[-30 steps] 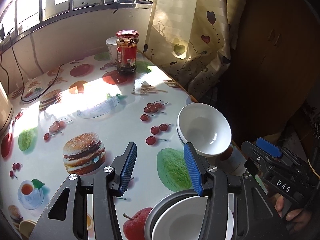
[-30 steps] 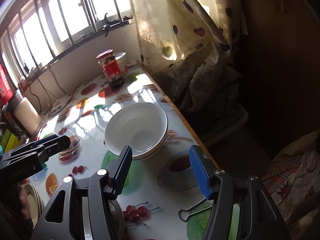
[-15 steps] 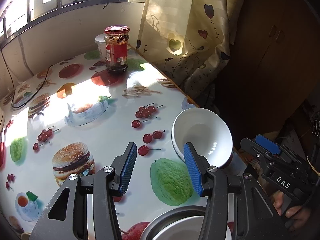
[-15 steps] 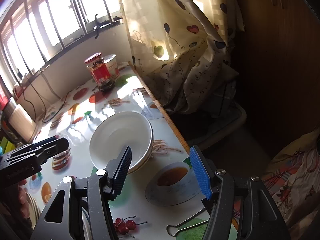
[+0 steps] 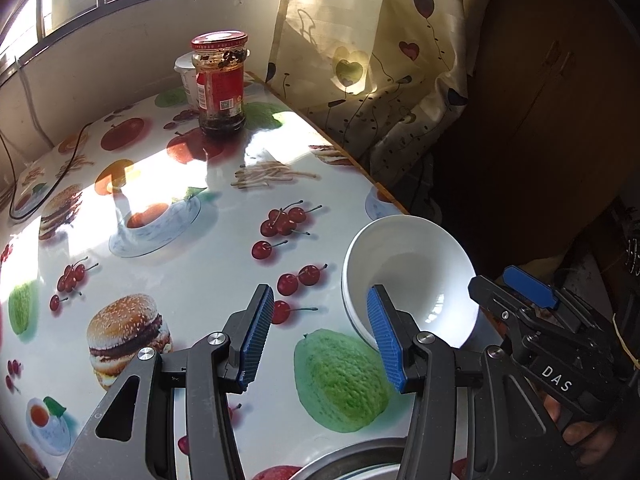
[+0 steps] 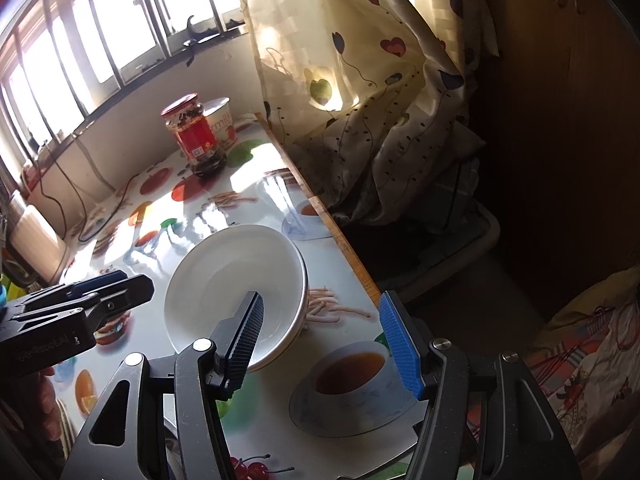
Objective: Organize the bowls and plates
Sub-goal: 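Move the left gripper to the rim of the blue-striped white bowl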
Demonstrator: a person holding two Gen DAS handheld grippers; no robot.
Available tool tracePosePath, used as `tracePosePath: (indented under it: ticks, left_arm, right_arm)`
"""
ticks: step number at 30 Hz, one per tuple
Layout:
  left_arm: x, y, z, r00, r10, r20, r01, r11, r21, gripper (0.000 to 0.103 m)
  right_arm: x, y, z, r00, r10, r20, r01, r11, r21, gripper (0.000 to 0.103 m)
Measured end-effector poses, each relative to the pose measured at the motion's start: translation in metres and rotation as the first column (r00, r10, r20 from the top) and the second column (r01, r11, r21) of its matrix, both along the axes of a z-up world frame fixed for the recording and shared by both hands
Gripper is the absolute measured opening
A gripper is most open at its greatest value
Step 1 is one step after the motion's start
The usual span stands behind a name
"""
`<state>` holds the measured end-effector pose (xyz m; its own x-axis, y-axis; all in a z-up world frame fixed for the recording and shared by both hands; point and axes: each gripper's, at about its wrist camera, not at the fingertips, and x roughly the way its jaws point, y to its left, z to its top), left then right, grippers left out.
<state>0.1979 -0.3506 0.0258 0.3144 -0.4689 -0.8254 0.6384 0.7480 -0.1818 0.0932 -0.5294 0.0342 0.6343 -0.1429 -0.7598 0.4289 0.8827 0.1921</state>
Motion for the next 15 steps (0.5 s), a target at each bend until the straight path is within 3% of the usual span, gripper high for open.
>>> tracePosePath:
  ticks: [9,15]
  left_arm:
    - [0.003,-0.009,-0.006,1.0,-0.012,-0.026,0.012,1.0,-0.004,0.05]
    - [0.004,-0.015,-0.009,0.999,-0.019,-0.026,0.019,1.0,0.006,0.044]
  right_arm:
    - [0.01,0.0,-0.007,1.0,0.016,-0.007,-0.016,1.0,0.0,0.06]
    - [0.015,0.001,-0.012,0.999,0.027,-0.021,-0.027,1.0,0.007,0.047]
